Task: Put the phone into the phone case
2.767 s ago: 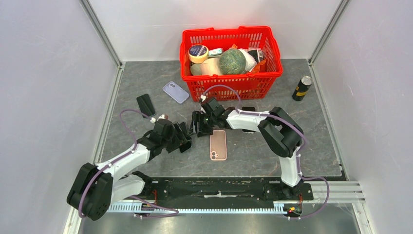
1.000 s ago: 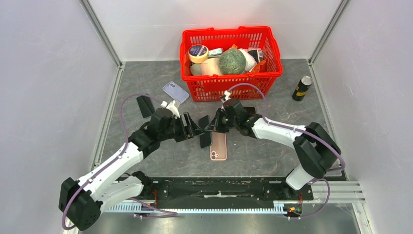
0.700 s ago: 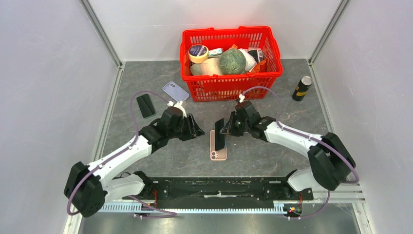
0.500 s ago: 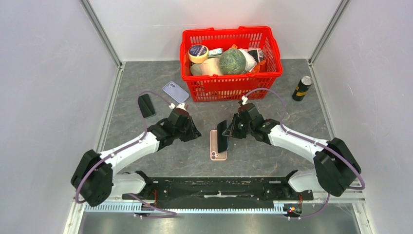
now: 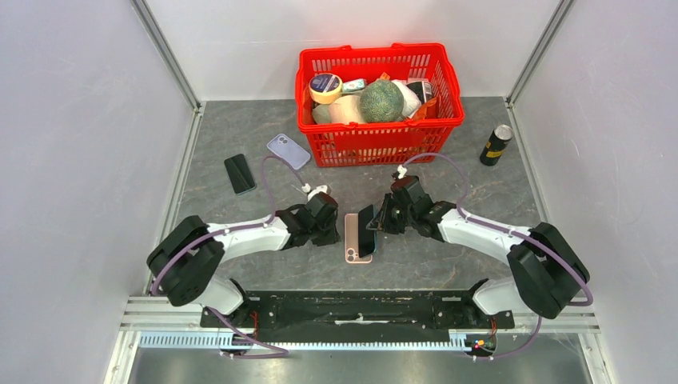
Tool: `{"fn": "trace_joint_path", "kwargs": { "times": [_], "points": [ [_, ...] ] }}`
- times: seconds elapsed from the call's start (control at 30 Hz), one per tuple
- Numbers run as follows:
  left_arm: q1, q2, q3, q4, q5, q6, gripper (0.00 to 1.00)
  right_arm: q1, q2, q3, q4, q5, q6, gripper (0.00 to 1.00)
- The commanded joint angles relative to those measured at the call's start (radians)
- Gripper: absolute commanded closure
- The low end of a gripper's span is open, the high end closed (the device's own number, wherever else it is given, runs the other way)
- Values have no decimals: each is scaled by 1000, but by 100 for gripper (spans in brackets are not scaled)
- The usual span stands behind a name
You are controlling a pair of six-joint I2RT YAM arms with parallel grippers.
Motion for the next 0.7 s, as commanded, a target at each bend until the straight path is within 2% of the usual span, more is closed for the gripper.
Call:
{"fn": "trace_joint_path", "kwargs": {
  "times": [0.0,0.2,0.67],
  "points": [
    [-41,60,23,62,-47,-53,95,-2,10,-10,105,-40,24,100],
    [-81,104,29,82,-59,-93,97,-1,35,-40,140,-92,35,100],
    [-128,102,28,110,-53,-135,98,8,128,-109,268,-105,53,100]
  ]
}}
